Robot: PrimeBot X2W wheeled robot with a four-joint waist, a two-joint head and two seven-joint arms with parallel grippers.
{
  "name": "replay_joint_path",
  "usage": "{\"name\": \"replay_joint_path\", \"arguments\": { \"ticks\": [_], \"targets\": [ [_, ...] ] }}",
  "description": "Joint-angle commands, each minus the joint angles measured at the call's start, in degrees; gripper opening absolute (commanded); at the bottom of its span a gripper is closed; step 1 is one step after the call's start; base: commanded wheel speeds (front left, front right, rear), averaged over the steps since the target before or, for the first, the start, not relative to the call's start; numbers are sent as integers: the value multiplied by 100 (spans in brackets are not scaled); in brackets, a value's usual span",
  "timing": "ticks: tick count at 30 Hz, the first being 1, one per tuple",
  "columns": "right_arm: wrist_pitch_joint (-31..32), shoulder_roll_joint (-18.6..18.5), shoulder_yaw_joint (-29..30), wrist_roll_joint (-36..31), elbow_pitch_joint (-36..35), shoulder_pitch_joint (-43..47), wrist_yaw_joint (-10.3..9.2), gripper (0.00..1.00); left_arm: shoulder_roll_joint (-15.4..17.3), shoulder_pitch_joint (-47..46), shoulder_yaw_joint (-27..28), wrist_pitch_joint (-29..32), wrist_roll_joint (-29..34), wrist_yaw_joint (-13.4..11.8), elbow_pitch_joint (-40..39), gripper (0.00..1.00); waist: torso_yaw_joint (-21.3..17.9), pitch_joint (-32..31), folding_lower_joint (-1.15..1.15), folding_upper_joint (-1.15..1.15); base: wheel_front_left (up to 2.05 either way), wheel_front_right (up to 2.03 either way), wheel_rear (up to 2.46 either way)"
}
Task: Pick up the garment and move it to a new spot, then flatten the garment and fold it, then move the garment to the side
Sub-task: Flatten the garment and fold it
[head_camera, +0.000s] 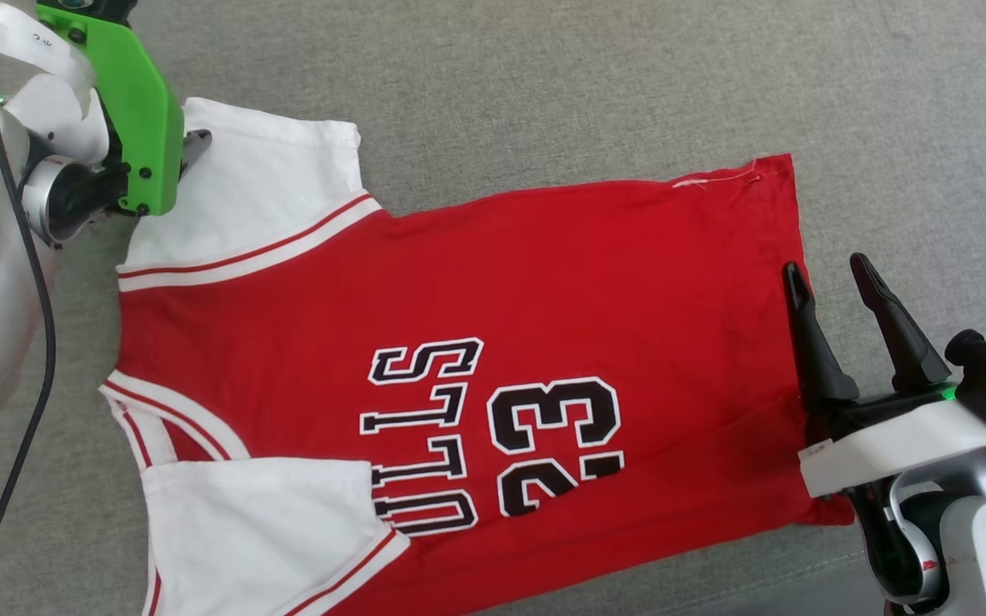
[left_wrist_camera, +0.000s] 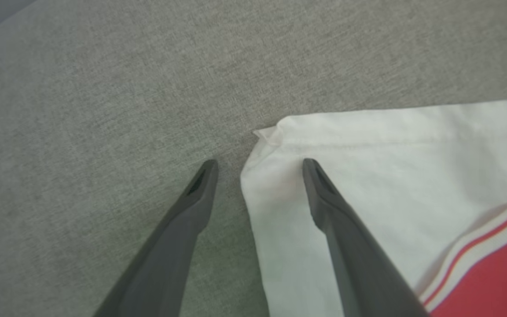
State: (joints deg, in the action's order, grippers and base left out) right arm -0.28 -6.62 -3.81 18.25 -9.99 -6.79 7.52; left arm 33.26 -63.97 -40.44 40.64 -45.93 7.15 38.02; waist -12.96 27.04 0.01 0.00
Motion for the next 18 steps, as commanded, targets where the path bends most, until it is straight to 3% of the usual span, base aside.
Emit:
{"name": "replay_joint_path", "arguments": {
  "ticks": [1, 8, 9, 10, 11, 18],
  "targets": [
    [-43, -3, -28, 37, 19, -115, -3, 100, 17, -123, -19, -60, 14, 12, 69, 100, -98, 123, -1, 0, 0, 0, 0],
    [-68, -48, -77, 60, 97, -169, -3, 100, -121, -233, -45, -155, 32, -44, 562, 100, -104, 217, -1, 0, 0, 0, 0],
    [-71, -49, -83, 56, 106, -172, -3, 100, -146, -225, -61, -77, 11, -54, 623, 47, -102, 218, -1, 0, 0, 0, 0],
    [-73, -49, -89, 51, 115, -175, -3, 100, -172, -215, -76, 8, -12, -68, 685, 10, -97, 215, -1, 0, 0, 0, 0],
    [-74, -49, -90, 47, 122, -176, -3, 100, -196, -205, -77, 59, -40, -83, 726, 0, -92, 209, -1, 0, 0, 0, 0],
    [-9, -80, -105, 23, 164, -161, -3, 100, -352, -36, 74, -34, -301, -169, 837, 0, -47, 25, -1, 0, 0, 0, 0]
  ]
}}
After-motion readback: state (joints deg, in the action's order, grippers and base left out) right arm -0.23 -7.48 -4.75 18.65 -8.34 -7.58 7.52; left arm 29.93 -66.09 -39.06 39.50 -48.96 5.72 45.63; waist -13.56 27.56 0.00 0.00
